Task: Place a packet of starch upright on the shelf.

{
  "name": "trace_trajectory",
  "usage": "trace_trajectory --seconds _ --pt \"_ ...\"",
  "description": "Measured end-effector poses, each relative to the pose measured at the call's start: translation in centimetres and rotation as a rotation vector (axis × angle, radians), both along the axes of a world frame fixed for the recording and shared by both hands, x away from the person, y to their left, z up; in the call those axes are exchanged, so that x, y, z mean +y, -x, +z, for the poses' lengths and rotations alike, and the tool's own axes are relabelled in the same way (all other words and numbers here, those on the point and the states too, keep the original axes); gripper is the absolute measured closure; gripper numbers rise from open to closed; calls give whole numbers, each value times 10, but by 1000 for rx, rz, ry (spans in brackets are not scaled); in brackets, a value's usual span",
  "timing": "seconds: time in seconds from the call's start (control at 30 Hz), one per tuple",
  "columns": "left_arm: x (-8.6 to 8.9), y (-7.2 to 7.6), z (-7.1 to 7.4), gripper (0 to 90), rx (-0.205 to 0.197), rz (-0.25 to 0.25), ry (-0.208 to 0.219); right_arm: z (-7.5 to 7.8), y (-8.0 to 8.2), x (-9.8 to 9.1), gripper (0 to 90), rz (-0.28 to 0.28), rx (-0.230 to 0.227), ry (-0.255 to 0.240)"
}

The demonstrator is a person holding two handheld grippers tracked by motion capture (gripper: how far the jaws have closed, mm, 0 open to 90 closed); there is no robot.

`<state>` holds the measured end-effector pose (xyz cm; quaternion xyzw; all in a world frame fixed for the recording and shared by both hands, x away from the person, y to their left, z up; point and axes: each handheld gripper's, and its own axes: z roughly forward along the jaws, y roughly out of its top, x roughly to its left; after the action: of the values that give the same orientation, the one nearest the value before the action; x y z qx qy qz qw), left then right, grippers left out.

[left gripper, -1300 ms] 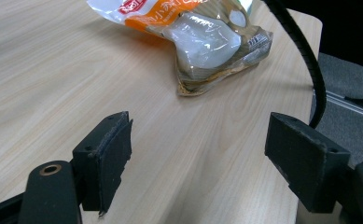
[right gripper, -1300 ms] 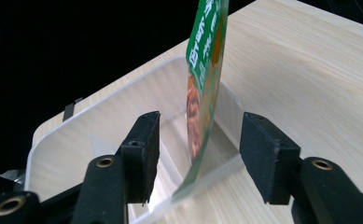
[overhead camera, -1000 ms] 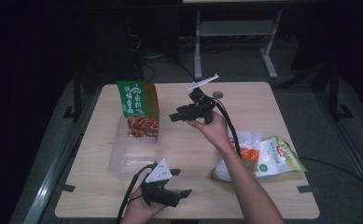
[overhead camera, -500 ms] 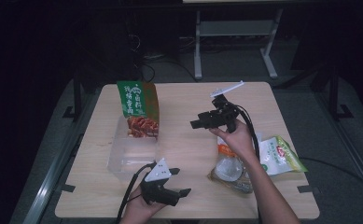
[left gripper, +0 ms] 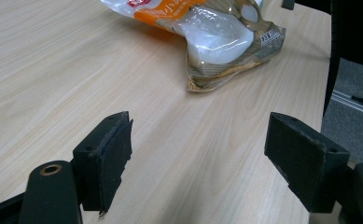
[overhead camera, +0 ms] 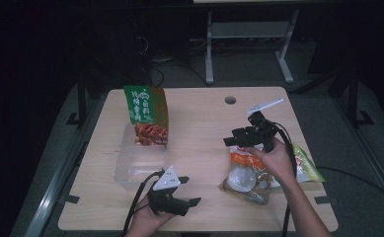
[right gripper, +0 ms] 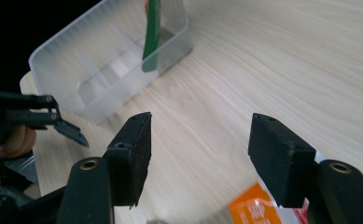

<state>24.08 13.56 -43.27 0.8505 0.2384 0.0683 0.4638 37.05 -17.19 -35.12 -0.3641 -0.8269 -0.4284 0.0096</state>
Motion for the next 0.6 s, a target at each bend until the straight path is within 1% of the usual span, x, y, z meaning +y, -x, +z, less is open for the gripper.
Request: trace_trajectory --seconds 0.03,0.07,0.13,0.17,0.2,0.23,0.27,0.37,0.4,0.47,0.53,0.6 --pt "0 0 0 224 0 0 0 0 0 0 388 0 0 0" --pt "1 0 1 224 -4 -1 -5 -2 4 -7 389 -11 11 -2" --pt "2 -1 2 224 -4 2 -8 -3 6 -10 387 -14 11 1" --pt "1 -1 2 224 -2 7 0 -4 8 -13 387 -20 16 5" --pt "2 -1 2 224 0 6 -1 -5 10 -17 389 -23 11 3" --pt "1 -1 1 224 2 8 4 -6 13 -20 389 -28 17 6" --pt "0 0 1 224 0 7 1 -8 16 -25 389 -34 19 19" --pt "0 0 1 224 0 6 -3 -10 20 -31 392 -37 23 26" --pt "0 0 1 225 2 6 -4 -12 25 -37 393 -42 21 35" --pt "0 0 0 224 3 6 -4 -13 26 -39 394 -44 22 36" --pt "-1 0 0 224 6 9 -2 -16 32 -47 395 -58 28 44" --pt "-1 0 0 224 9 9 -1 -18 33 -50 397 -62 27 46"
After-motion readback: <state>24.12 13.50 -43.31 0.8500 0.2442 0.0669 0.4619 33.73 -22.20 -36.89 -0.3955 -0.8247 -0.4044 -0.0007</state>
